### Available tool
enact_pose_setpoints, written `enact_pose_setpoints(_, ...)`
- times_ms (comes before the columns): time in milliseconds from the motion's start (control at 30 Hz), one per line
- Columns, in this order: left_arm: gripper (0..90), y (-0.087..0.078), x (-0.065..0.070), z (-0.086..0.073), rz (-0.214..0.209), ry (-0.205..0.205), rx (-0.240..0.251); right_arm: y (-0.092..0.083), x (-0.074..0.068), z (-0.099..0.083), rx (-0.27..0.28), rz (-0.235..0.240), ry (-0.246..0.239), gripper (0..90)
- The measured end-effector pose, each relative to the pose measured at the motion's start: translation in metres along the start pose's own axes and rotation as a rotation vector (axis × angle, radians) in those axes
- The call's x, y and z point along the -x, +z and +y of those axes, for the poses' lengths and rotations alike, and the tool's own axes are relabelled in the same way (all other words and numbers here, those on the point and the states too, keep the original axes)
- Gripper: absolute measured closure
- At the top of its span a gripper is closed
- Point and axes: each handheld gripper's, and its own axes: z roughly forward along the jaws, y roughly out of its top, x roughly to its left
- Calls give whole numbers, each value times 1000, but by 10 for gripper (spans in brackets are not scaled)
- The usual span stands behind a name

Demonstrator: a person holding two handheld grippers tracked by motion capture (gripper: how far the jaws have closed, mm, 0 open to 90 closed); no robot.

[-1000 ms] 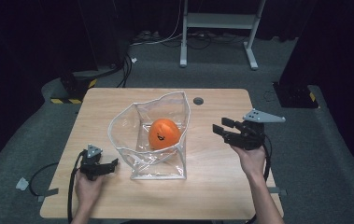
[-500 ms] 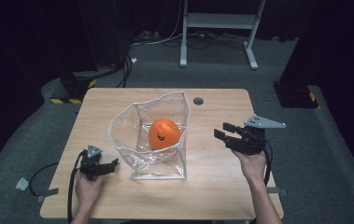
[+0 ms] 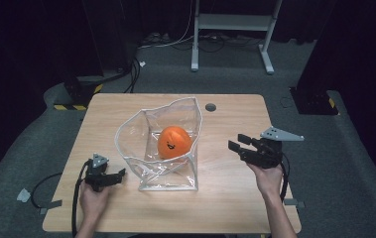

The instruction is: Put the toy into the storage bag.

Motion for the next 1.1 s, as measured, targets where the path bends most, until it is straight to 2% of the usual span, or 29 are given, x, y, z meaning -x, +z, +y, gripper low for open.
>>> enact_pose_setpoints(1100,166,0,0,0,0,1,0,16,1,-29,-26,-21,25,459)
